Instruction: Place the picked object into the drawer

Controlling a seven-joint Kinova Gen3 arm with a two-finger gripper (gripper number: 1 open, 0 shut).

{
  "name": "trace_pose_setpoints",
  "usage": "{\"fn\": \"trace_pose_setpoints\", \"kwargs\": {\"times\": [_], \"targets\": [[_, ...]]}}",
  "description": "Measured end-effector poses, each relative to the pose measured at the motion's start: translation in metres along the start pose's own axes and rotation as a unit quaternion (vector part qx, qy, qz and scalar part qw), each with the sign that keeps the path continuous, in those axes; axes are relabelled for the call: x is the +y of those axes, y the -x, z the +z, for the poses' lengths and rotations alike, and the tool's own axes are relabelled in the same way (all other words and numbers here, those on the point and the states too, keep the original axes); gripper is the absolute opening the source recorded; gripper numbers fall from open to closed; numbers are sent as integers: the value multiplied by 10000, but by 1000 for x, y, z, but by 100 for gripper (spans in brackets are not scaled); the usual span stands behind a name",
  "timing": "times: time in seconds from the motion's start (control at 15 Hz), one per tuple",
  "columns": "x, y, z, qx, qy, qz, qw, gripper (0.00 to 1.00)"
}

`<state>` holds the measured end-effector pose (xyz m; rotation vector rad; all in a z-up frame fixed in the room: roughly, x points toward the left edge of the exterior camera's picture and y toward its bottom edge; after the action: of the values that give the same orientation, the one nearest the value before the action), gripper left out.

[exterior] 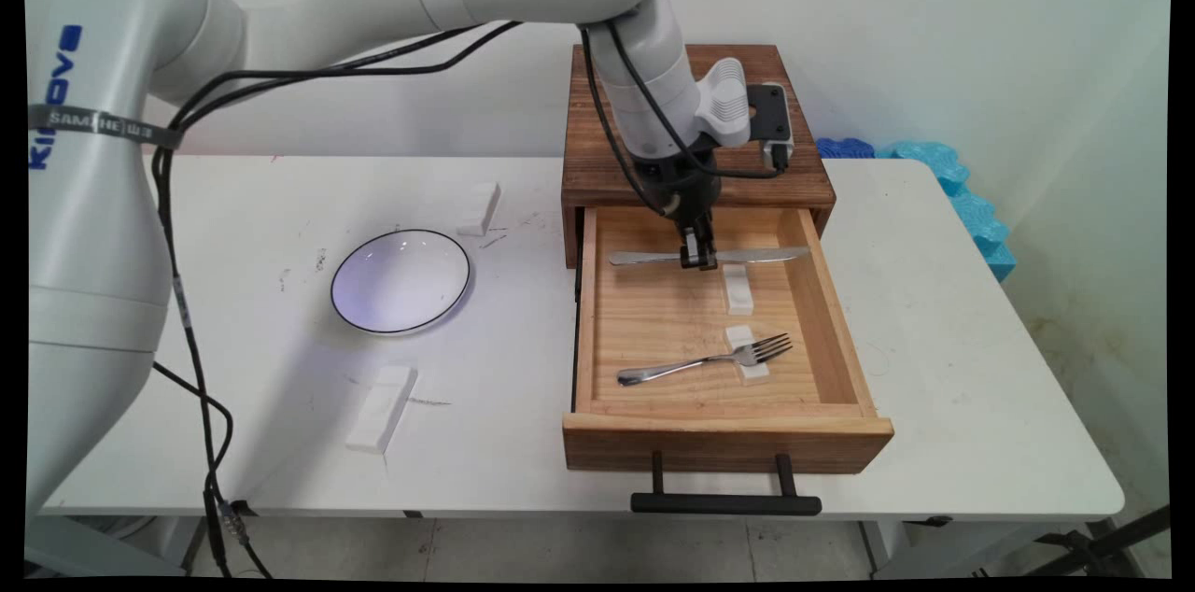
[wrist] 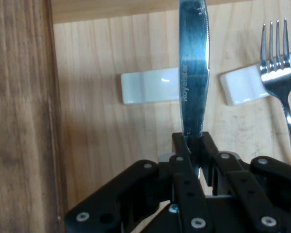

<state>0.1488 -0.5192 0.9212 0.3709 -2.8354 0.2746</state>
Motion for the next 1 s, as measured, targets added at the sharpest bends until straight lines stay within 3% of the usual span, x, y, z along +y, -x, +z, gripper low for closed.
{"fn": "trace_pose_setpoints", "kwargs": {"times": [1.0], "targets": [[-14, -11, 20, -316, 134, -89, 9994, 0]]}}
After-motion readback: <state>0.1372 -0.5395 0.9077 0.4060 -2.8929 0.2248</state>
